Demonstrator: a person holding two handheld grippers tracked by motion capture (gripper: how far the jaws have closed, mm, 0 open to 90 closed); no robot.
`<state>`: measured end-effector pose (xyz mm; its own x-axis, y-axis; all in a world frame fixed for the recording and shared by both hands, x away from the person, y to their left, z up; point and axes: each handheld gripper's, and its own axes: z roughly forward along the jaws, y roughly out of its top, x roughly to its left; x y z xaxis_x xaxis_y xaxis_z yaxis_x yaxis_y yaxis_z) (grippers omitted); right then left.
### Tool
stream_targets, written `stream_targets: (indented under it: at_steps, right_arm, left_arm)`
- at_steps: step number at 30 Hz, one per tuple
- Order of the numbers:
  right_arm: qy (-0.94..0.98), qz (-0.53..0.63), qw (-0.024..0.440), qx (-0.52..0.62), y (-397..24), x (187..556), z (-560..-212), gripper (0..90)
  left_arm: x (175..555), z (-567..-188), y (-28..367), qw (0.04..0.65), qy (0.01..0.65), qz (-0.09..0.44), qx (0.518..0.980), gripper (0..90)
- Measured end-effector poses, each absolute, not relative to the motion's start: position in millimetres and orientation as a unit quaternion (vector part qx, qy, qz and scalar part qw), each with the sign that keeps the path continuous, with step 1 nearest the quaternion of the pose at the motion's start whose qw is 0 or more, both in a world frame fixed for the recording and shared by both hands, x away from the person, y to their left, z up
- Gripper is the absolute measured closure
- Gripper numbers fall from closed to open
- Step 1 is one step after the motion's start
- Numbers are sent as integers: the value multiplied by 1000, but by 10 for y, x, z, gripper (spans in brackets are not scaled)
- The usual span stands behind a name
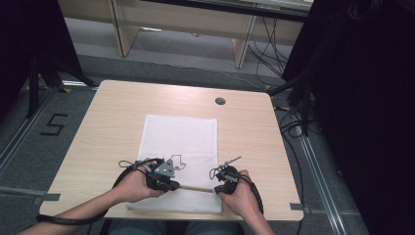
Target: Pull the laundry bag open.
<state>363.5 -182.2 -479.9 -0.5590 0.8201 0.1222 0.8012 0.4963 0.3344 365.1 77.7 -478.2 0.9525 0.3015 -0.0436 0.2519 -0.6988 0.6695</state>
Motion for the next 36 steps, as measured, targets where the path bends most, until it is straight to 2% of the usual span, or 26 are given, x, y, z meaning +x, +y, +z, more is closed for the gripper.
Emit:
stream_targets:
  at_steps: [36]
  right_arm:
    - [864, 179, 27, 471, -1823, 3633, -4798, 900]
  left_arm:
    - [3640, -4767, 921, 360, 158, 36, 919, 873]
